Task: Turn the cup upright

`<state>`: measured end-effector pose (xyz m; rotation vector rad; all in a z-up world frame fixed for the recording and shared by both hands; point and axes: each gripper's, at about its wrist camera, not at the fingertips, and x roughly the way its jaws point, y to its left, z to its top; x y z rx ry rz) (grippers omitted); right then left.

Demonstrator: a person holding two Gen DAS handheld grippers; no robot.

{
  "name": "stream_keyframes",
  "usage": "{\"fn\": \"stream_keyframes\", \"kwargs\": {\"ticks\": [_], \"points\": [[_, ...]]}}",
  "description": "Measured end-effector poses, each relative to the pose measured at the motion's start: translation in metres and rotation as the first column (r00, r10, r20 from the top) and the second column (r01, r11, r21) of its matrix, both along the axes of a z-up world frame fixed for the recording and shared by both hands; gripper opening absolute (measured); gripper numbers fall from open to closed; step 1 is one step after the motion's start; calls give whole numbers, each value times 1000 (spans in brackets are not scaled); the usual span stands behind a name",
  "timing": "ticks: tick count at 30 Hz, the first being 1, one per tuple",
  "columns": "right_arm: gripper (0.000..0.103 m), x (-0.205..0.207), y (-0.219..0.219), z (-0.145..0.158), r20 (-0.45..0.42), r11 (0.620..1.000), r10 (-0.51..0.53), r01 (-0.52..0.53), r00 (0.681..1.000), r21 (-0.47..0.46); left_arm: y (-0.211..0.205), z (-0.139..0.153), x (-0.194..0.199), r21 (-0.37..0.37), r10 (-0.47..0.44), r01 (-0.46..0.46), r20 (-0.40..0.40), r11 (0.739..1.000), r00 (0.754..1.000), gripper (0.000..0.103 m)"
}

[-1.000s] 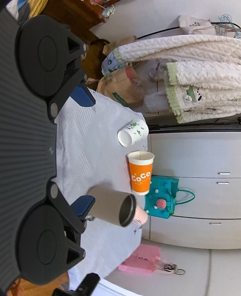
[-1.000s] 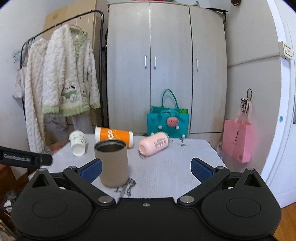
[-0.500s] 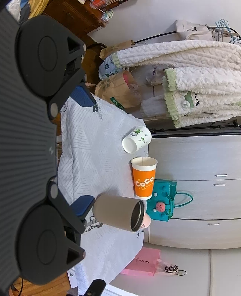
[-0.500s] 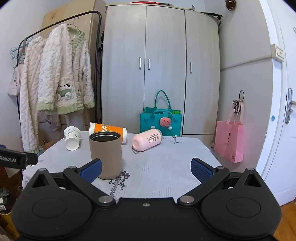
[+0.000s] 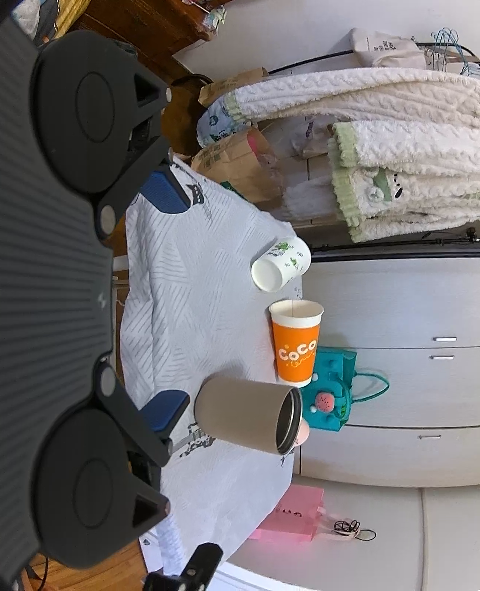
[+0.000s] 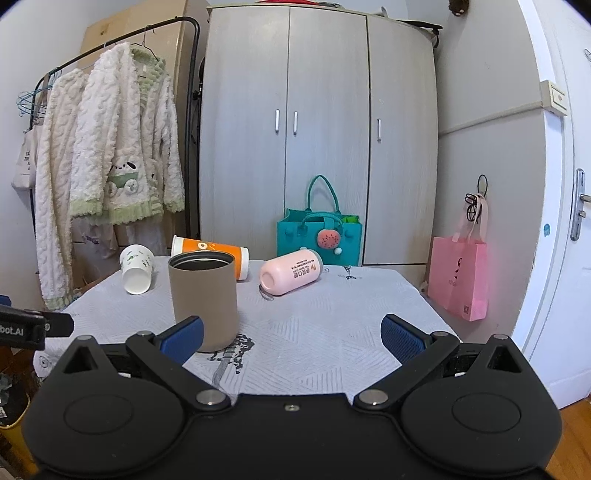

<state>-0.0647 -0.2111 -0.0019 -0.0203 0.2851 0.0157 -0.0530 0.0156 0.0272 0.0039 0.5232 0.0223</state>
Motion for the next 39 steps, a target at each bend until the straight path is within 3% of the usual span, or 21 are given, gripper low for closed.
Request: {"fn": "stream_keyframes", "kwargs": {"ticks": [5, 13, 39], "points": [[103, 2, -1, -2, -3, 1000, -5, 5, 1000, 12, -1, -5, 3, -33, -12, 11, -12, 999, 1000, 103], [103, 2, -2, -3, -1, 1000, -10, 10, 1000, 15, -8, -6, 3, 20, -4, 4, -4, 1000, 1000, 103], [103, 4, -2, -6, -8, 999, -50, 50, 999, -3, -7, -12, 7, 36, 12, -11, -16, 999, 1000, 103]]}}
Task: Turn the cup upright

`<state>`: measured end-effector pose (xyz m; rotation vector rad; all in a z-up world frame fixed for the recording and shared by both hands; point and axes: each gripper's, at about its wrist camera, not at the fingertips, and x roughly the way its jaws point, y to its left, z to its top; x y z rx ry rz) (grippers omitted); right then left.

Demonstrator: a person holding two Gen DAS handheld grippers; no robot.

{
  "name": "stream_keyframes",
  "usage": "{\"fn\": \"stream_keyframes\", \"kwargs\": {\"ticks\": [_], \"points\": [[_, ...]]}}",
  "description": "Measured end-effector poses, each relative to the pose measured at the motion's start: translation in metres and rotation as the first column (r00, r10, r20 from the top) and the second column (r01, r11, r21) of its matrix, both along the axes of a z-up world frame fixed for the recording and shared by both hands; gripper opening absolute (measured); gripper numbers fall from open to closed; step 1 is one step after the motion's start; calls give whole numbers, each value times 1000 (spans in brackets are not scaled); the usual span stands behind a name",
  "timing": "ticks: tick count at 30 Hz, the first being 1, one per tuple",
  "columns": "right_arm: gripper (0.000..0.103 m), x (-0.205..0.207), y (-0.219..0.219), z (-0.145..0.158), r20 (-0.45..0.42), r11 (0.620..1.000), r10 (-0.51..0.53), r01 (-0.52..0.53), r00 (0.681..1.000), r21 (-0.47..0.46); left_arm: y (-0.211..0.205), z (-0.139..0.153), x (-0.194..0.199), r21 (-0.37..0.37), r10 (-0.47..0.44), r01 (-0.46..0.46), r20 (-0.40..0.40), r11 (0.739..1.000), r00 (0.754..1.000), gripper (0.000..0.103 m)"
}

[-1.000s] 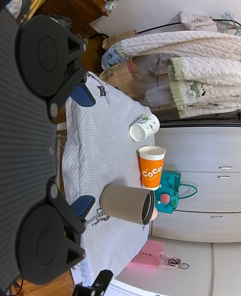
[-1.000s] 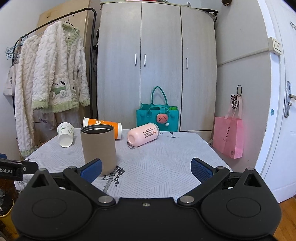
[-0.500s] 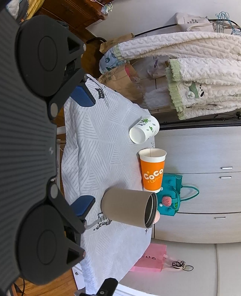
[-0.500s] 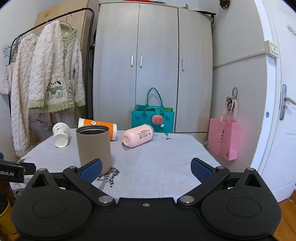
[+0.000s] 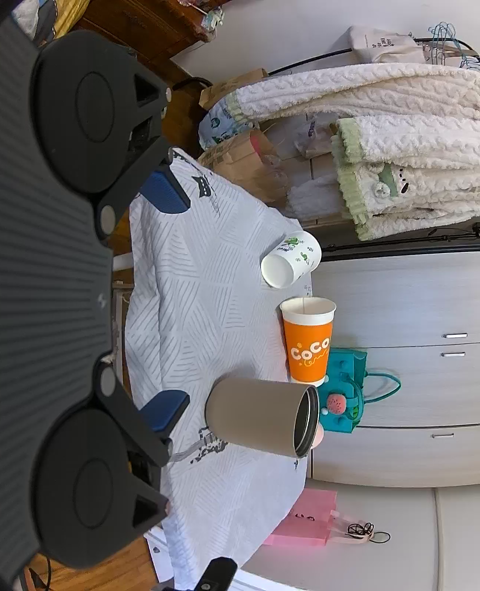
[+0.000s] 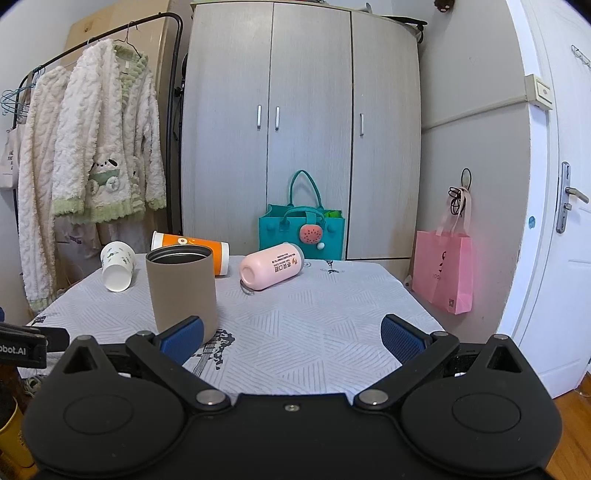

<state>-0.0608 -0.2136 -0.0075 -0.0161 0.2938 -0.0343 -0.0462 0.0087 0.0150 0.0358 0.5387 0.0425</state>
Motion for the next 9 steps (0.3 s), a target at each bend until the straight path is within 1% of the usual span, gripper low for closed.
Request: {"fn": "stream_keyframes", "kwargs": {"ticks": [9], "points": [[103, 0, 2, -1, 2, 1000, 2, -2, 1000, 0, -1, 2, 0, 19, 7, -7, 9, 1000, 1000, 103]]}}
